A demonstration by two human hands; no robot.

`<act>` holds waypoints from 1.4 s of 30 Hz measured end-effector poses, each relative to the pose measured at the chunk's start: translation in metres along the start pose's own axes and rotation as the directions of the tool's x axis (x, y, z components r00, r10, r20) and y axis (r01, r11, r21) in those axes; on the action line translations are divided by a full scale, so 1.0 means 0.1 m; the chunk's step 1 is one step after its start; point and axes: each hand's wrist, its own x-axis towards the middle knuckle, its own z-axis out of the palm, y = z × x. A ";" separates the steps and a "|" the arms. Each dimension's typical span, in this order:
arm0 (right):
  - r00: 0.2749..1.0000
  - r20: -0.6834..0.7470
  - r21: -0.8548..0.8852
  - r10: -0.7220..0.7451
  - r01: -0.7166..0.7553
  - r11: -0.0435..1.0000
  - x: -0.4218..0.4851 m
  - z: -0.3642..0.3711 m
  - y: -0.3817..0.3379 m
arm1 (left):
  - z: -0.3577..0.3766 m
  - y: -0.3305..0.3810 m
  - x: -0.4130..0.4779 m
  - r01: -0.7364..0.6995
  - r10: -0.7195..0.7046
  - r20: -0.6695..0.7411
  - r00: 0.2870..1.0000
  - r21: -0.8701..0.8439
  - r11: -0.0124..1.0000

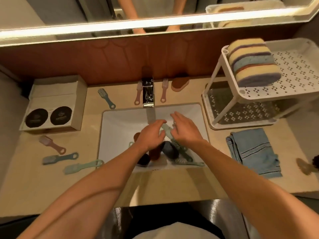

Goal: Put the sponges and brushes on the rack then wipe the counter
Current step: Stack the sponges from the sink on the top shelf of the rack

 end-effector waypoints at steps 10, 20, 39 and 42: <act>0.995 0.091 0.007 0.043 -0.043 0.999 0.01 0.54 -0.05 | 0.32 -0.46 -0.01 0.035 -0.045 0.163 0.986 0.063 0.997; 0.945 0.297 -0.005 0.135 -0.140 0.990 0.11 1.24 0.17 | 0.64 -0.95 0.14 -0.027 -0.051 0.406 0.912 0.183 0.983; 0.922 0.168 -0.044 0.349 -0.346 0.937 0.17 1.66 0.29 | 0.91 -1.03 0.20 0.068 -0.205 0.341 0.917 0.372 0.926; 0.940 0.171 0.064 0.297 -0.311 0.948 0.12 1.60 0.29 | 0.84 -1.00 0.22 0.114 -0.193 0.347 0.918 0.237 0.965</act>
